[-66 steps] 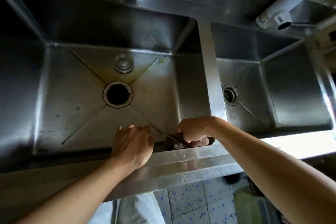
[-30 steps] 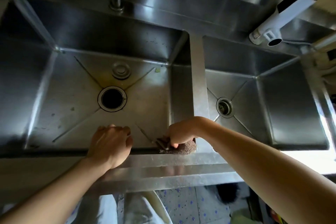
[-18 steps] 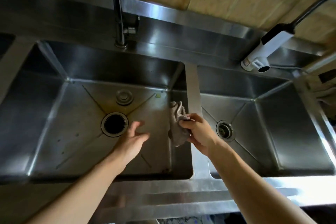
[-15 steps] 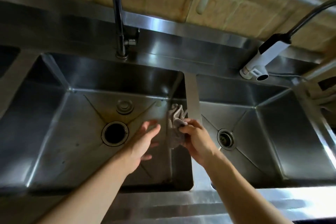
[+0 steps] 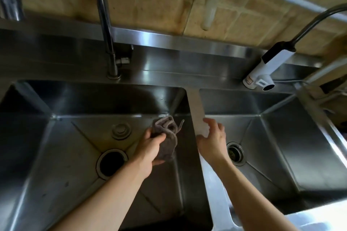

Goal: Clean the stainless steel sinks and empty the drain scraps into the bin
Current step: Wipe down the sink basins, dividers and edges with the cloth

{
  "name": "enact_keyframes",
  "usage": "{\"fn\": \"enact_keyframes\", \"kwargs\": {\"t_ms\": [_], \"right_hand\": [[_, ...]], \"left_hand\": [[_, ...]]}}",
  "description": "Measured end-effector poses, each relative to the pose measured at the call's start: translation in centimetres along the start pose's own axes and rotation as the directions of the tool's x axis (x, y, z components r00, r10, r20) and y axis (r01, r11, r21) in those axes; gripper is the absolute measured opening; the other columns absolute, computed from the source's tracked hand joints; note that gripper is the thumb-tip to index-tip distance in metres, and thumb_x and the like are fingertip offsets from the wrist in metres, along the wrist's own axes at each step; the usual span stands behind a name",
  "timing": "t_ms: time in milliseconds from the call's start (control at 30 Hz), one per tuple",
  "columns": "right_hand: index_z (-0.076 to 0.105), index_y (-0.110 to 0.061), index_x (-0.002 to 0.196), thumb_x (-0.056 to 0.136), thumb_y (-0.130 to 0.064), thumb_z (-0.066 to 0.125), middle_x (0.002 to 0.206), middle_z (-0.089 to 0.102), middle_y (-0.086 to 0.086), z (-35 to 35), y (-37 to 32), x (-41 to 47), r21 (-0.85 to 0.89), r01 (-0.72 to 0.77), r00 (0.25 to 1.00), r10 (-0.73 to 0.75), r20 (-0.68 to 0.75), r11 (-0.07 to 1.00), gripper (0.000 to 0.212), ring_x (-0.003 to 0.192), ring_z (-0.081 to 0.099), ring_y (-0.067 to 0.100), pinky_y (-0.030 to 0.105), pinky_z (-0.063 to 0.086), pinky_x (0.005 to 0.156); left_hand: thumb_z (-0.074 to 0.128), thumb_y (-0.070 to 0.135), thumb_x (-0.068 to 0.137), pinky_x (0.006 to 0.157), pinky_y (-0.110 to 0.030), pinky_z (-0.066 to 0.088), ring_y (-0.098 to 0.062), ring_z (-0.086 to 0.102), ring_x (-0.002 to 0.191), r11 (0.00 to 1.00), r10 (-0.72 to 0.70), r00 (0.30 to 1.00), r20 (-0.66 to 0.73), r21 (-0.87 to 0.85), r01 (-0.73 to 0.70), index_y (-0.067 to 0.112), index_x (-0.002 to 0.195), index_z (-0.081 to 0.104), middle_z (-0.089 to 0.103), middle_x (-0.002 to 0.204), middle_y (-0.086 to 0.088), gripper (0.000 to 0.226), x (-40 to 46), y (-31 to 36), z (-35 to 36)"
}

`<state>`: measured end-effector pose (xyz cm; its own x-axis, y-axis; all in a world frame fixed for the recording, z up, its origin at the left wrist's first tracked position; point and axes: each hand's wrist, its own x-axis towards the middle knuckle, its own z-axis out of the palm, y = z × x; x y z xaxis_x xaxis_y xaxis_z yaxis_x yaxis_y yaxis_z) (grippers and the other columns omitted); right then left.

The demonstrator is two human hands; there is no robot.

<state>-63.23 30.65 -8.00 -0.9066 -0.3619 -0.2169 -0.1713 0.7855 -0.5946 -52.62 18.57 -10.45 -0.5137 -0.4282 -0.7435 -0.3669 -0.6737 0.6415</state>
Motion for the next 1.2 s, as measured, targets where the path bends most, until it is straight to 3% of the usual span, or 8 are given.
{"fn": "enact_keyframes", "kwargs": {"t_ms": [133, 333, 467, 600, 800, 967, 1133, 1200], "right_hand": [[0.021, -0.022, 0.149, 0.096, -0.027, 0.050, 0.149, 0.025, 0.011, 1.5, 0.4, 4.5, -0.144, 0.035, 0.994, -0.019, 0.112, 0.989, 0.061, 0.133, 0.030, 0.033, 0.046, 0.030, 0.111], [0.013, -0.032, 0.147, 0.099, -0.040, 0.033, 0.139, 0.035, 0.006, 3.8, 1.9, 5.5, -0.376, 0.112, 0.994, -0.111, 0.024, 0.920, 0.053, 0.106, 0.056, 0.035, 0.040, 0.047, 0.079], [0.011, -0.043, 0.143, 0.099, -0.045, 0.027, 0.127, 0.040, 0.006, 4.1, 1.6, 6.2, -0.384, 0.119, 0.992, -0.122, 0.017, 0.916, 0.047, 0.097, 0.059, 0.033, 0.041, 0.050, 0.076], [0.009, -0.043, 0.143, 0.098, -0.047, 0.026, 0.121, 0.044, 0.007, 4.4, 1.6, 6.9, -0.368, 0.133, 0.989, -0.147, -0.012, 0.920, 0.049, 0.097, 0.057, 0.031, 0.043, 0.050, 0.079], [0.005, -0.040, 0.145, 0.091, -0.048, 0.022, 0.119, 0.042, 0.005, 4.7, 2.1, 7.1, -0.388, 0.149, 0.983, -0.178, -0.039, 0.909, 0.057, 0.100, 0.053, 0.027, 0.041, 0.050, 0.076], [0.005, -0.040, 0.147, 0.096, -0.044, 0.033, 0.120, 0.040, 0.003, 4.7, 2.2, 7.2, -0.397, 0.175, 0.976, -0.212, -0.051, 0.901, 0.059, 0.106, 0.051, 0.027, 0.038, 0.045, 0.078], [-0.001, -0.043, 0.144, 0.094, -0.045, 0.032, 0.121, 0.037, 0.000, 5.0, 2.6, 7.6, -0.398, 0.190, 0.973, -0.226, -0.046, 0.897, 0.060, 0.106, 0.050, 0.023, 0.034, 0.042, 0.075], [0.001, -0.042, 0.145, 0.094, -0.044, 0.035, 0.122, 0.038, 0.001, 4.9, 2.6, 7.7, -0.405, 0.179, 0.975, -0.218, -0.051, 0.897, 0.061, 0.106, 0.050, 0.025, 0.035, 0.042, 0.075]], "left_hand": [[0.050, 0.026, 0.097, 0.079, -0.046, 0.050, -0.031, 0.056, 0.110, 0.999, -0.007, 0.999, 0.033, -0.040, 0.009, 0.036, 0.094, 0.053, 0.055, 0.124, -0.005, 0.010, 3.2, 1.2, 0.4], [0.046, 0.024, 0.100, 0.069, -0.037, 0.052, -0.024, 0.055, 0.105, 0.989, 0.127, 0.988, 0.085, 0.063, -0.132, 0.033, 0.119, 0.047, 0.053, 0.120, 0.000, 0.021, 7.5, 2.5, 5.3], [0.047, 0.021, 0.098, 0.091, -0.047, 0.051, -0.025, 0.053, 0.115, 0.917, 0.336, 0.940, 0.054, 0.209, -0.340, 0.036, 0.131, 0.040, 0.053, 0.124, 0.001, 0.037, 10.6, 3.0, 8.3], [0.051, 0.020, 0.095, 0.096, -0.041, 0.047, -0.026, 0.056, 0.113, 0.754, 0.490, 0.871, 0.035, 0.485, -0.443, 0.023, 0.119, 0.051, 0.060, 0.120, -0.005, 0.024, 13.3, 3.6, 9.2], [0.050, 0.016, 0.094, 0.086, -0.038, 0.046, -0.033, 0.057, 0.110, 0.673, 0.505, 0.863, -0.001, 0.626, -0.394, 0.019, 0.117, 0.059, 0.063, 0.117, -0.012, 0.025, 17.6, 1.9, 9.1], [0.061, 0.031, 0.088, 0.084, -0.029, 0.047, -0.028, 0.061, 0.106, 0.675, 0.342, 0.939, -0.021, 0.701, -0.230, 0.027, 0.118, 0.062, 0.066, 0.114, -0.006, 0.030, 21.9, -3.5, 7.5], [0.065, 0.028, 0.089, 0.049, -0.001, 0.038, -0.011, 0.062, 0.074, 0.742, 0.334, 0.942, -0.017, 0.621, -0.252, 0.026, 0.102, 0.067, 0.064, 0.085, 0.008, 0.014, 24.6, -5.6, 6.6], [0.065, 0.027, 0.087, 0.065, -0.014, 0.052, -0.017, 0.066, 0.081, 0.732, 0.310, 0.951, -0.008, 0.640, -0.233, 0.025, 0.106, 0.068, 0.069, 0.094, 0.003, 0.020, 25.5, -5.4, 6.8]]}}
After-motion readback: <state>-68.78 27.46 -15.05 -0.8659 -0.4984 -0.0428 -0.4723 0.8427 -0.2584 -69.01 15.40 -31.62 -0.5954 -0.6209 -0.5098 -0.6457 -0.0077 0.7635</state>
